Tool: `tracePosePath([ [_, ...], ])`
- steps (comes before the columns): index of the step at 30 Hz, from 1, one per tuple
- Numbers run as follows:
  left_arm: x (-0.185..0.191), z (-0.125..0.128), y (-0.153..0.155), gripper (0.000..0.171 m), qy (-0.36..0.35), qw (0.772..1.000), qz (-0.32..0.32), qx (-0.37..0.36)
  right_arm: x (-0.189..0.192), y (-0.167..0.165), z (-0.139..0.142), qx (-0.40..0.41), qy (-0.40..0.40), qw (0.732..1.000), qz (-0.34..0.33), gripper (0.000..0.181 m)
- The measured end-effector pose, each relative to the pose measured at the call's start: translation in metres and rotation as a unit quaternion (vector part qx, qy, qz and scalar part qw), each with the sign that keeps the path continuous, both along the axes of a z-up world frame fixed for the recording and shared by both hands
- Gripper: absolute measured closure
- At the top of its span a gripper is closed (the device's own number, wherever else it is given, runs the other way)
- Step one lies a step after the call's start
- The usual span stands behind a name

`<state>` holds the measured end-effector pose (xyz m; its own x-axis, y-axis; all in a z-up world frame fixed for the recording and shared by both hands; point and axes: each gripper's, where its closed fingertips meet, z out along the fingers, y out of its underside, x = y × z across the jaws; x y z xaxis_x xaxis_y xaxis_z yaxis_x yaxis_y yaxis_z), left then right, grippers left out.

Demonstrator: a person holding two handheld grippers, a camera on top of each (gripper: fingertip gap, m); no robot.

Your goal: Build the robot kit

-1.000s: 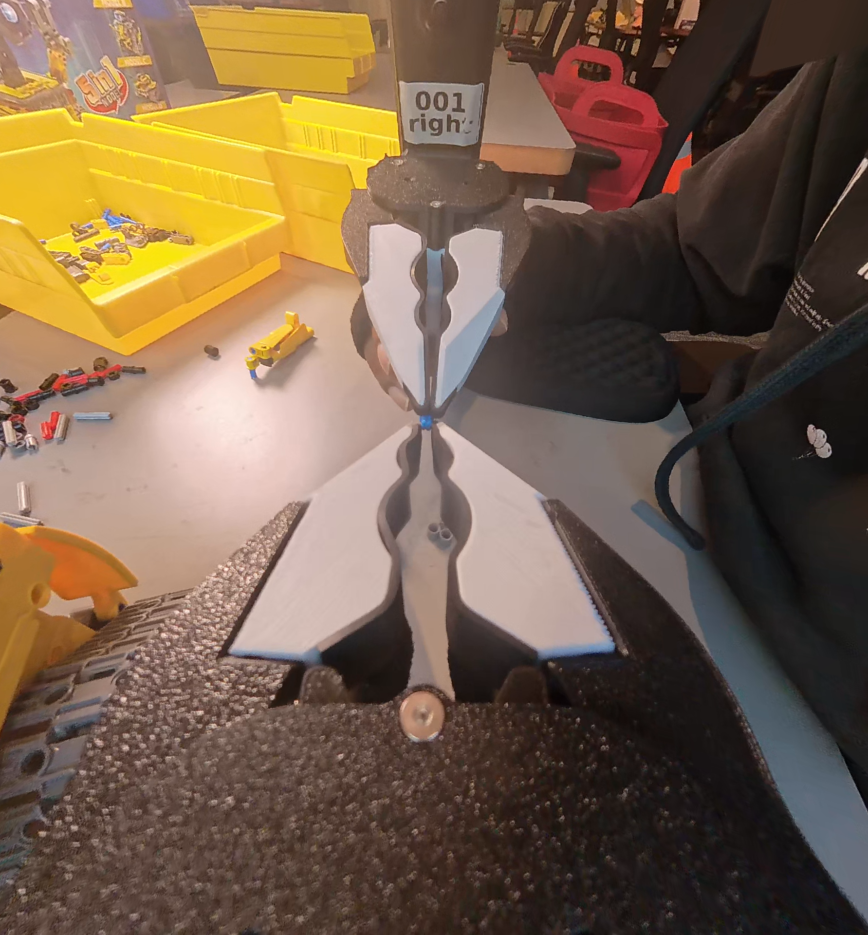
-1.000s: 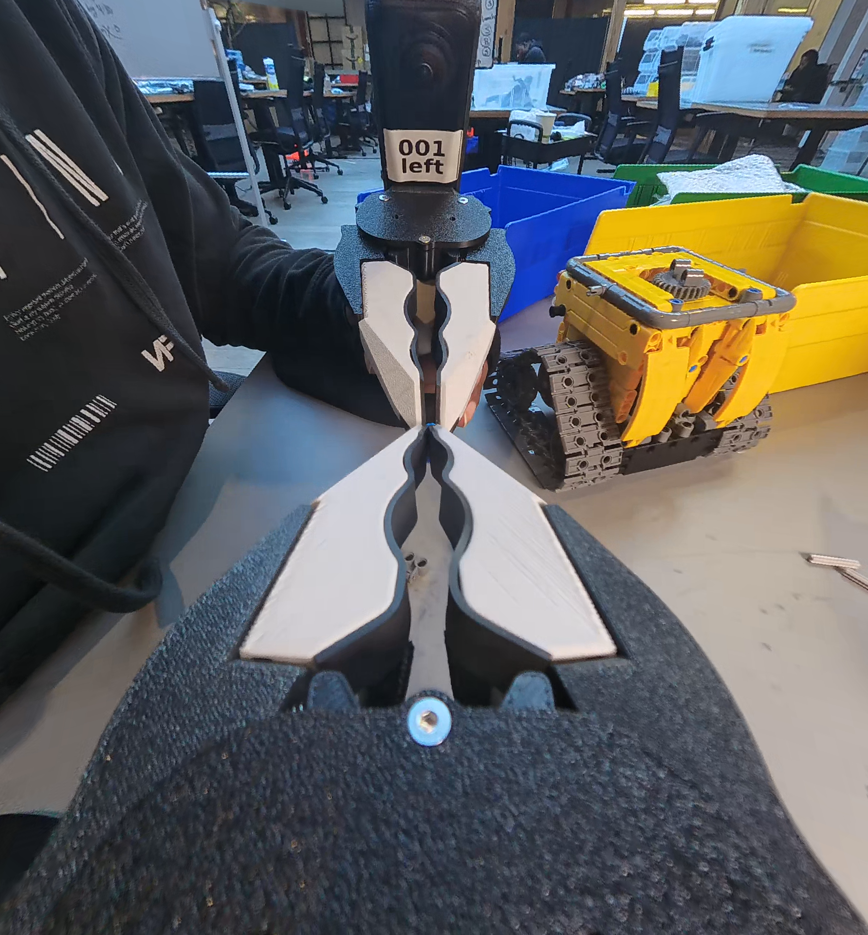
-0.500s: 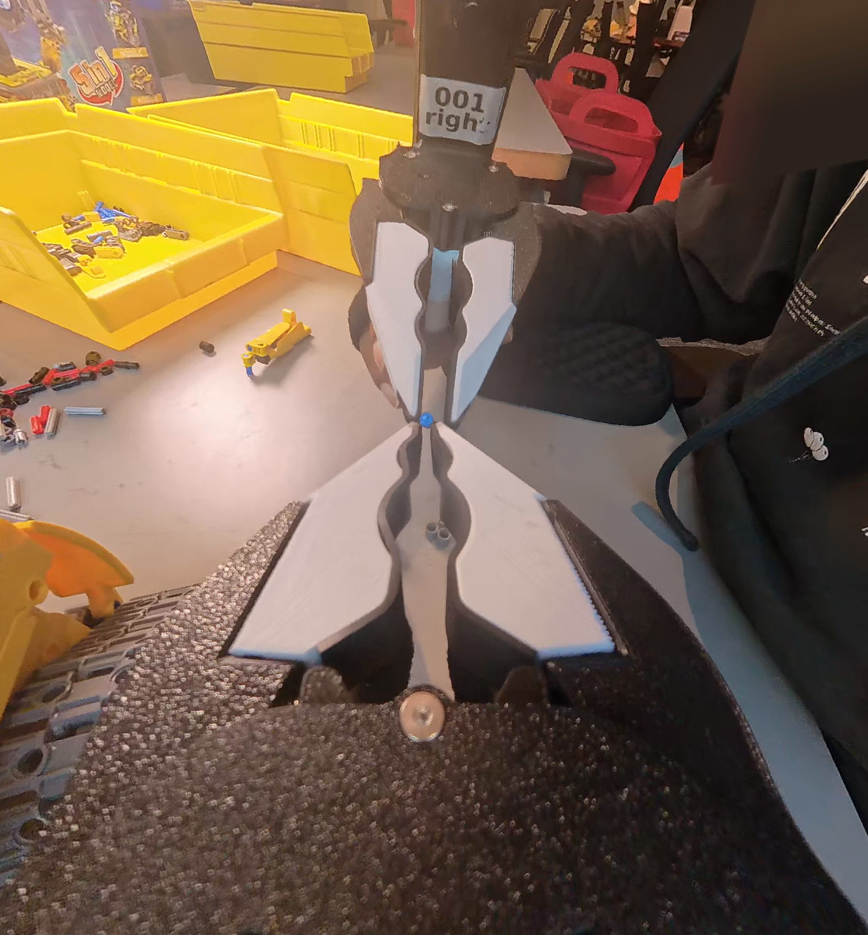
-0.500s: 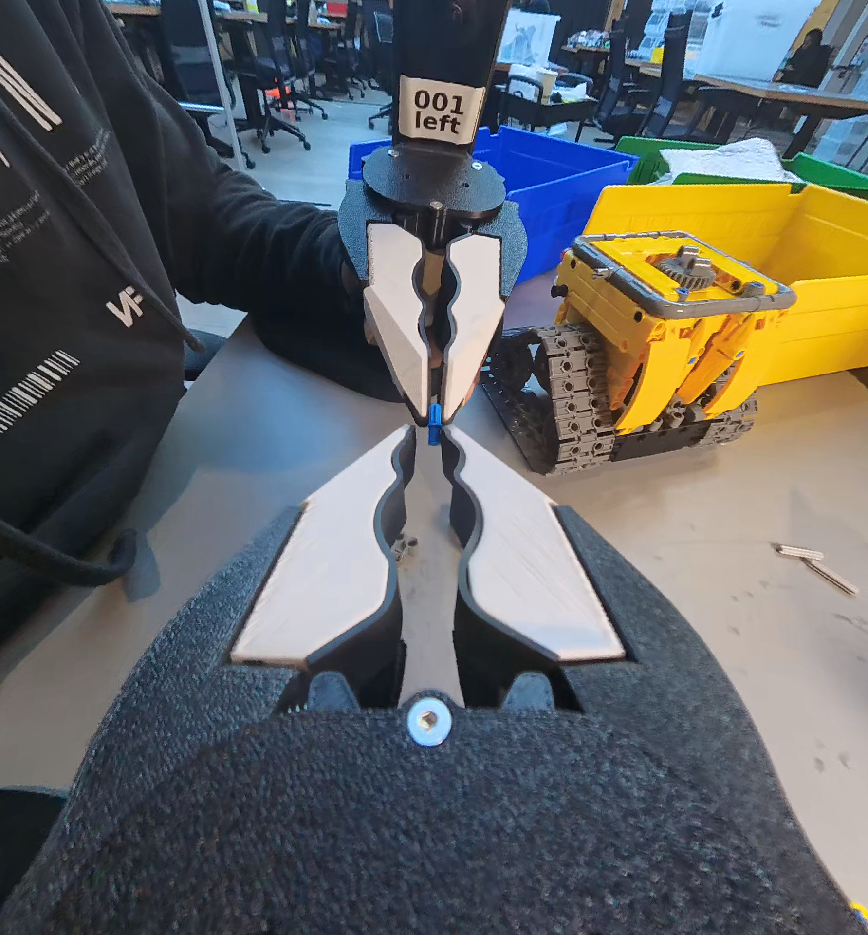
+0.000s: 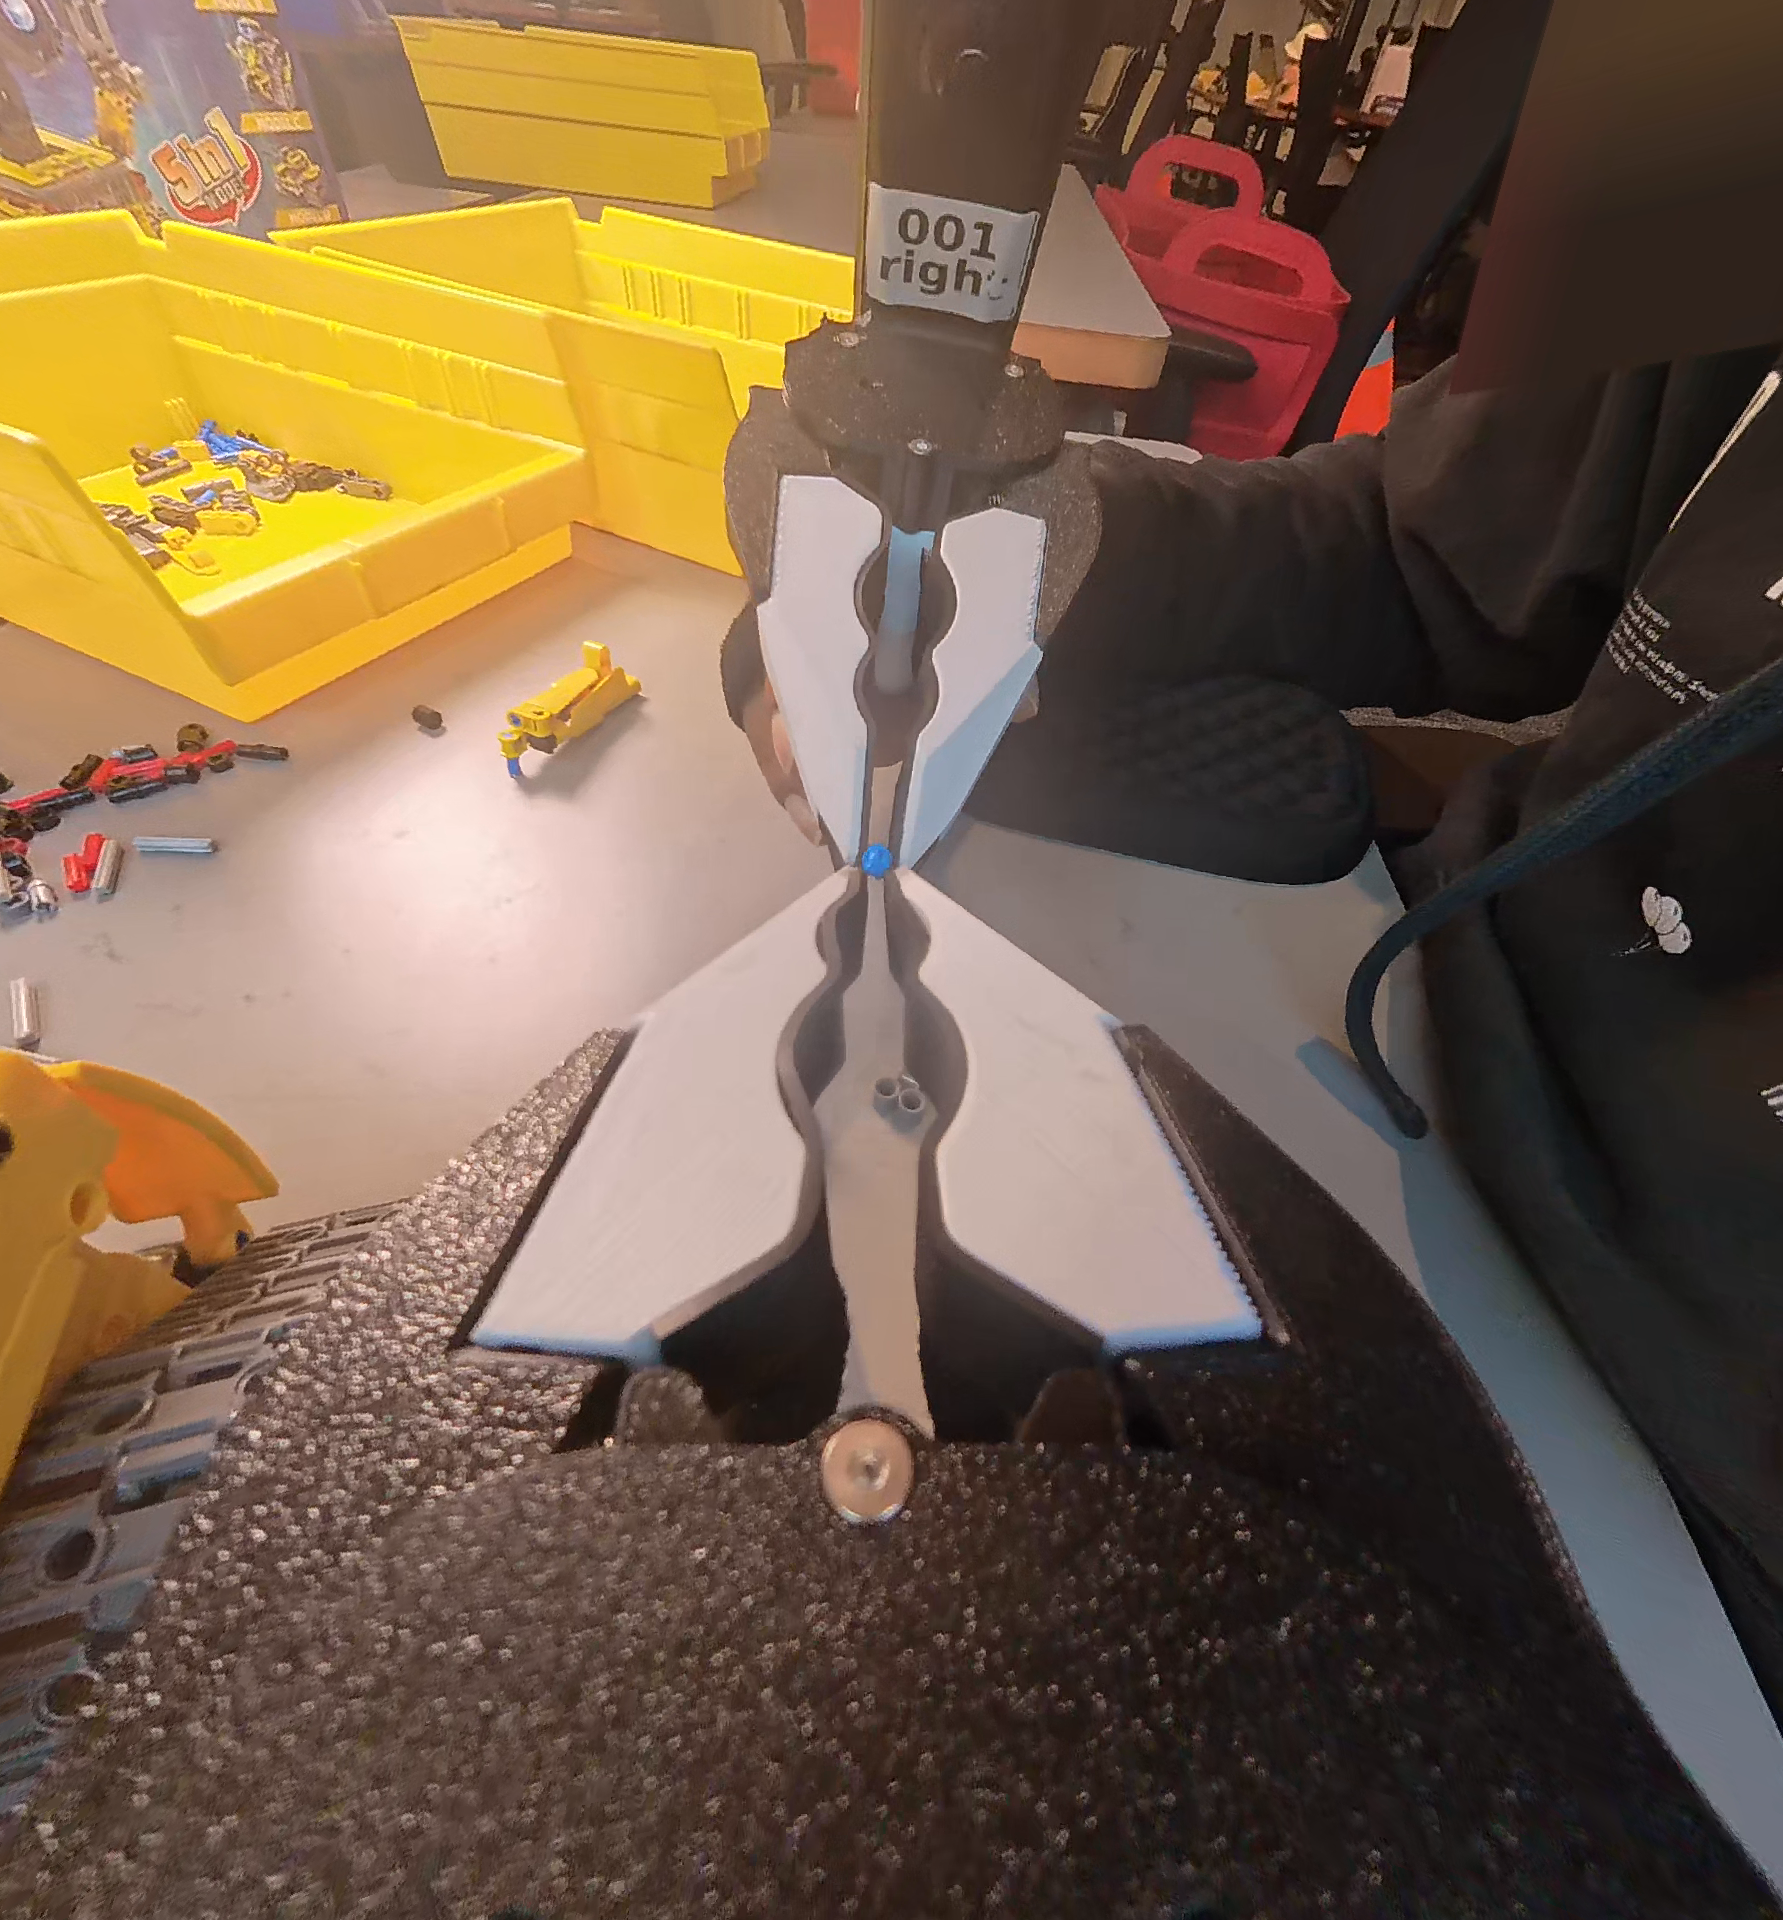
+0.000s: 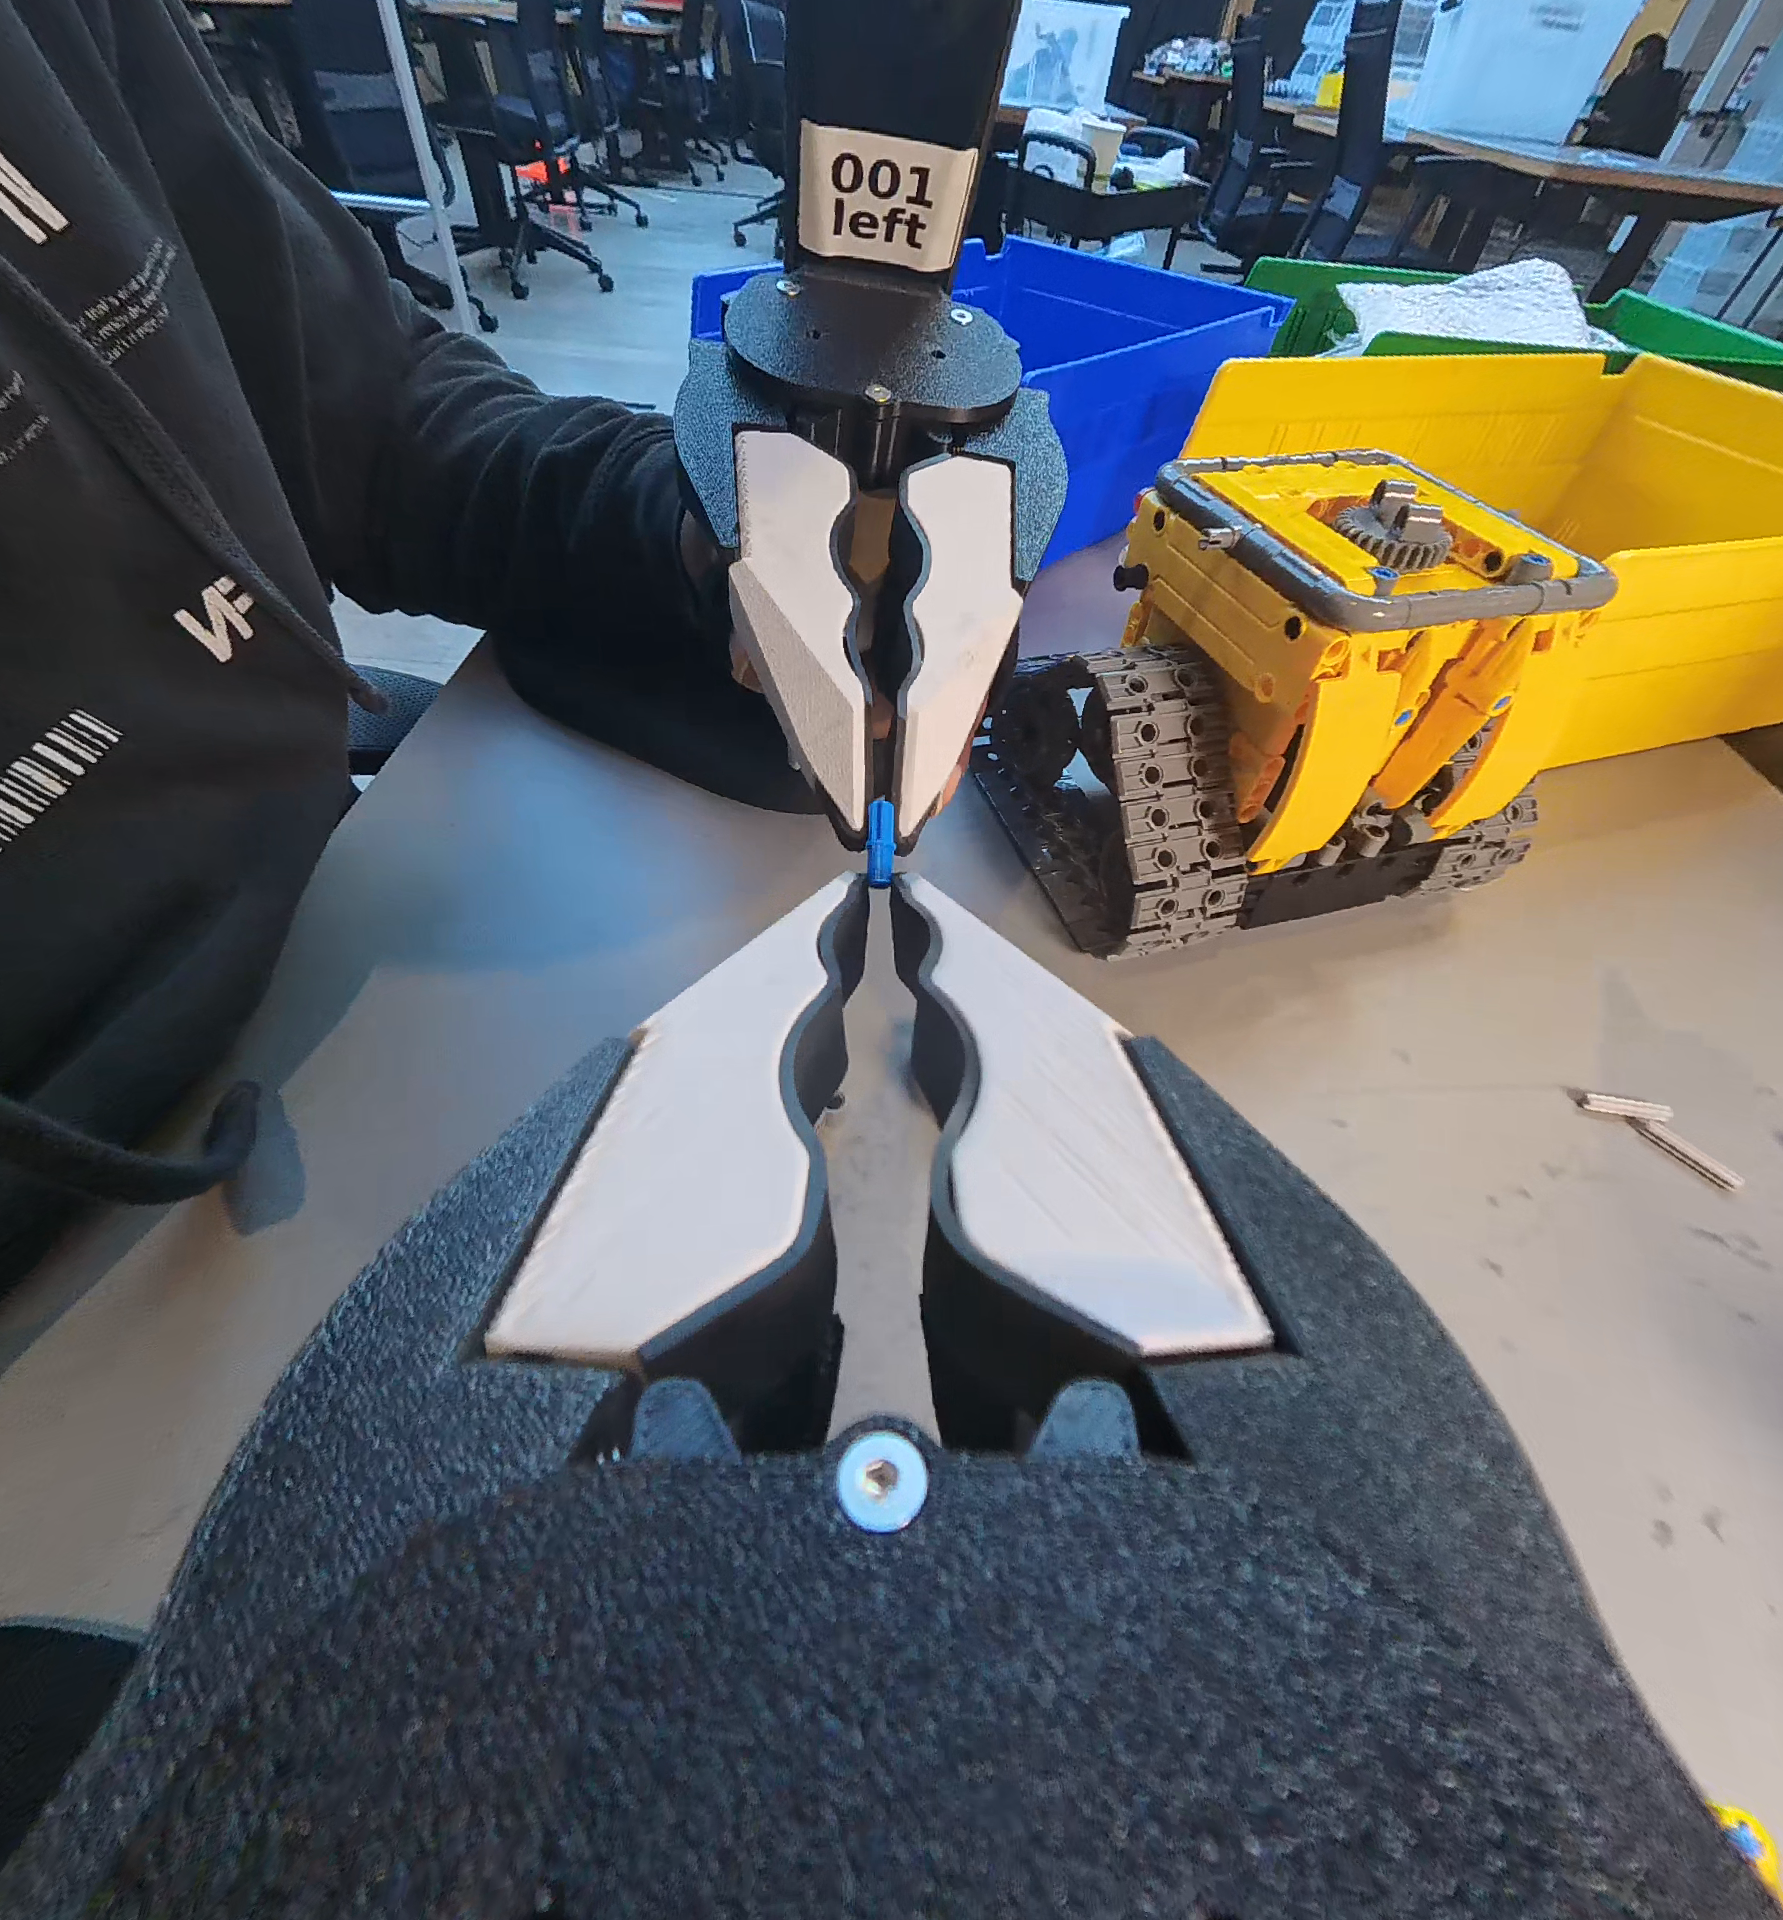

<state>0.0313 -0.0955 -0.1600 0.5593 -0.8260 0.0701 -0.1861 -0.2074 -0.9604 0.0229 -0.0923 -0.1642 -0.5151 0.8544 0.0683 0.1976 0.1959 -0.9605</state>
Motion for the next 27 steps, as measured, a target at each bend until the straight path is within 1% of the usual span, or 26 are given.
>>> tracePosePath([
  [3, -0.001, -0.001, 0.002, 0.169, -0.002, 1.000, 0.005, -0.006, 0.000, 0.004, 0.001, -0.015, -0.005, 1.000, -0.006, 0.177],
  [5, 0.000, -0.003, 0.001, 0.158, -0.002, 1.000, -0.007, -0.018, 0.000, 0.009, 0.004, -0.024, -0.007, 1.000, -0.016, 0.177],
  [7, 0.005, -0.011, -0.003, 0.151, 0.011, 0.998, -0.034, -0.052, -0.001, 0.020, 0.006, -0.033, -0.011, 0.999, -0.038, 0.177],
  [8, 0.007, -0.020, -0.007, 0.149, 0.032, 0.995, -0.055, -0.078, -0.001, 0.026, 0.007, -0.037, -0.016, 0.998, -0.049, 0.177],
  [10, 0.006, -0.044, -0.013, 0.144, 0.101, 0.985, -0.077, -0.115, 0.000, 0.036, 0.006, -0.045, -0.039, 0.996, -0.071, 0.177],
  [12, 0.006, -0.064, -0.019, 0.141, 0.167, 0.973, -0.096, -0.125, 0.001, 0.046, 0.002, -0.045, -0.063, 0.992, -0.100, 0.177],
  [14, 0.008, -0.075, -0.021, 0.141, 0.206, 0.965, -0.109, -0.121, 0.005, 0.050, -0.004, -0.048, -0.096, 0.987, -0.117, 0.177],
  [16, 0.011, -0.082, -0.019, 0.141, 0.231, 0.960, -0.115, -0.112, 0.011, 0.052, -0.013, -0.046, -0.133, 0.982, -0.128, 0.177],
  [18, 0.012, -0.084, -0.016, 0.144, 0.241, 0.958, -0.113, -0.101, 0.019, 0.050, -0.021, -0.042, -0.159, 0.977, -0.133, 0.177],
  [23, 0.011, -0.091, -0.011, 0.156, 0.271, 0.954, -0.089, -0.089, 0.037, 0.043, -0.038, -0.041, -0.199, 0.968, -0.147, 0.177],
  [24, 0.010, -0.091, -0.010, 0.162, 0.276, 0.954, -0.080, -0.087, 0.039, 0.041, -0.042, -0.040, -0.207, 0.966, -0.147, 0.177],
  [27, 0.010, -0.091, -0.012, 0.165, 0.281, 0.954, -0.065, -0.080, 0.042, 0.032, -0.050, -0.037, -0.223, 0.964, -0.142, 0.177],
])
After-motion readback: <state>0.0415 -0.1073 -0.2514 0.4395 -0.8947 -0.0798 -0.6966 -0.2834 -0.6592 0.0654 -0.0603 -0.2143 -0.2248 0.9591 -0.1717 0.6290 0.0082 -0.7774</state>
